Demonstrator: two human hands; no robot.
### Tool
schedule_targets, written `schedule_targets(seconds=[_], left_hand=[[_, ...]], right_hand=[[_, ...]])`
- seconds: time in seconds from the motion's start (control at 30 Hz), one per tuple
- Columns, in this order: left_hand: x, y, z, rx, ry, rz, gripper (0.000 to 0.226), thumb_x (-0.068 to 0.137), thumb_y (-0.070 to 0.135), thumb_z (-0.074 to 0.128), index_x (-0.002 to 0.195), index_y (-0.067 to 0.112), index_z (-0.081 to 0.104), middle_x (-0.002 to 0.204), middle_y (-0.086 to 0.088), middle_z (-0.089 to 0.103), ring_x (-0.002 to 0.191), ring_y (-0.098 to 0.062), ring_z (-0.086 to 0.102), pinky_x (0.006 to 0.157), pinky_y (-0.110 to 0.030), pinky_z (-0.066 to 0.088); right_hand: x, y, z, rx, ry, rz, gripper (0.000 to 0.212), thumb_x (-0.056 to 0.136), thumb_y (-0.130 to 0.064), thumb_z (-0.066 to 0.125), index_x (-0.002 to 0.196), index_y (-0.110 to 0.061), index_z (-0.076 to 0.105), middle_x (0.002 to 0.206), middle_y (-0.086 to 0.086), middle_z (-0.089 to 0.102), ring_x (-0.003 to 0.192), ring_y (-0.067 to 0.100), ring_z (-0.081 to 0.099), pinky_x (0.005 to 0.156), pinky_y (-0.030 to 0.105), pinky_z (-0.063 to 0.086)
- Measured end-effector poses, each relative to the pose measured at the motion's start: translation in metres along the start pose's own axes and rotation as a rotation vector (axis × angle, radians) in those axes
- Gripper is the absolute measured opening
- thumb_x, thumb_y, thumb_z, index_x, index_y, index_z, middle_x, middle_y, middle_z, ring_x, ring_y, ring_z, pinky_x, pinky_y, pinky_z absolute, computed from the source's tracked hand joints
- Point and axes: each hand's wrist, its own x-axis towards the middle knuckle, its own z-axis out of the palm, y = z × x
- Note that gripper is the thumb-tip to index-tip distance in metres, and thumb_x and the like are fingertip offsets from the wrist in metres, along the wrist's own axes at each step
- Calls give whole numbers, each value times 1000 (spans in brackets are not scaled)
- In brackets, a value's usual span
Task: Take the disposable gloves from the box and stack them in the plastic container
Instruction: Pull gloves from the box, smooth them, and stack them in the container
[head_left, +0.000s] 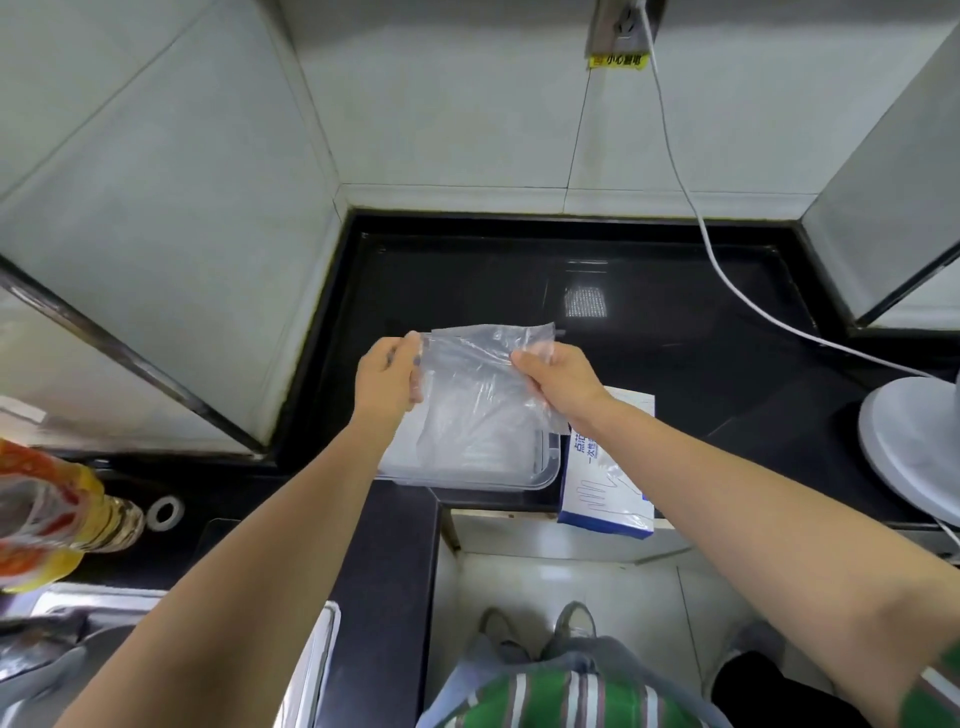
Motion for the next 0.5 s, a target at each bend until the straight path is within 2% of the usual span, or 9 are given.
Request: schedule_targets(seconds=[0.07,0.13,0.17,0.2,0.27,0.3,0.37,0.43,0.5], left_hand=[[5,1,-1,-158,-92,-267,46,83,54,68,109,17,62,97,1,64,87,-13,64,72,-28,55],[4,2,0,-151,-254,-460,78,57,61,83,118,16,61,110,-2,68,101,-18,67,89,-38,56],[5,-3,2,-142,-270,-498,80,52,57,86,117,14,64,109,-3,70,99,-19,69,92,-39,55],[8,-8,5,-132,-230,-501,68,58,49,85,112,12,66,102,-4,72,93,-18,70,92,-39,55],[9,-12,12,-114,-72,-414,29,82,32,73,99,9,67,82,-5,67,74,-17,65,84,-39,57],[10,-13,14,-45,-14,-321,24,90,28,63,100,6,64,74,-5,62,66,-17,60,74,-39,57],[7,-15,15,250,14,-105,32,99,30,49,112,2,58,71,-5,54,61,-19,54,57,-34,51],[4,-18,12,547,27,34,36,104,33,39,122,6,53,81,-7,56,70,-20,57,59,-34,50],[1,-23,8,717,32,89,37,106,33,32,128,8,48,90,-9,56,79,-20,57,66,-33,47]], right_hand=[[0,-1,8,-66,24,-47,36,96,-21,62,61,-17,55,47,-10,53,45,7,44,51,20,41],[0,0,14,-104,33,-80,30,95,-19,61,66,-16,58,48,-8,56,41,7,44,47,19,40],[0,0,16,-121,47,-86,27,95,-18,60,68,-14,59,50,-7,57,39,8,44,46,19,41],[1,2,18,-138,69,-84,24,95,-16,60,71,-12,61,51,-4,58,39,9,45,45,20,42],[3,8,22,-153,117,-62,20,94,-15,59,76,-5,61,53,-1,57,40,11,48,42,22,42],[3,9,22,-157,138,-56,20,94,-14,59,78,-3,60,54,1,57,39,9,49,41,22,41],[4,12,20,-191,167,-49,19,96,-15,57,82,-3,61,59,5,57,35,3,48,37,19,39],[7,12,14,-233,208,-41,16,97,-14,54,89,-4,63,65,4,58,36,3,50,35,17,39],[12,11,7,-240,276,-48,15,98,-13,51,93,-7,64,68,4,60,45,7,52,38,15,41]])
